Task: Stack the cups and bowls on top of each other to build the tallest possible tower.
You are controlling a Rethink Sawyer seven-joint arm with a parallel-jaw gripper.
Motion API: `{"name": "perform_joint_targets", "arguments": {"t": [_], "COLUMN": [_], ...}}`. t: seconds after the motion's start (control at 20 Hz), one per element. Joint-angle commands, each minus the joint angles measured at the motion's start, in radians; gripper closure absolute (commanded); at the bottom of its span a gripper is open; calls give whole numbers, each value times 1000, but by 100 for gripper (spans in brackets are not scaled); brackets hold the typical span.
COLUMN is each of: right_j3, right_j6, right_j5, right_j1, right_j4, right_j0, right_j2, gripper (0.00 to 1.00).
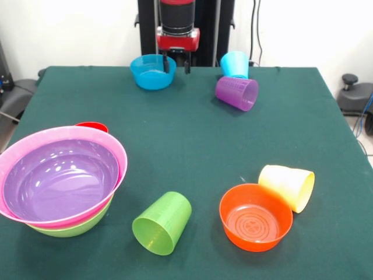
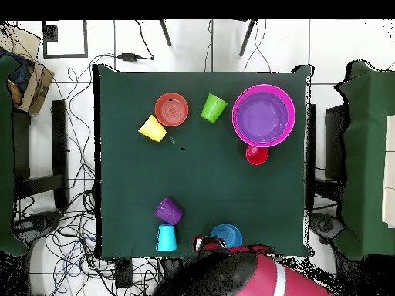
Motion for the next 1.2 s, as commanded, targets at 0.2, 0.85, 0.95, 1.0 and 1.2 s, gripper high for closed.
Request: {"name": "perform_joint_targets", "arguments": {"t": [0.2,0.85,0.95,1.0,1.2], "right_j3": [-191,-205,-200,-200,-196], "right_j6": [-20,23,20,17,17], "right_j5": [99,24,38,42,53], "right_j1": [10,27,29,29,16], "right_j4": [-46,-45,-49,-51,-45], "right_j0": [-5,53,33,29,38], "right_j2": [147,89,112,117,115], "gripper": [0,100,100,100,100]}}
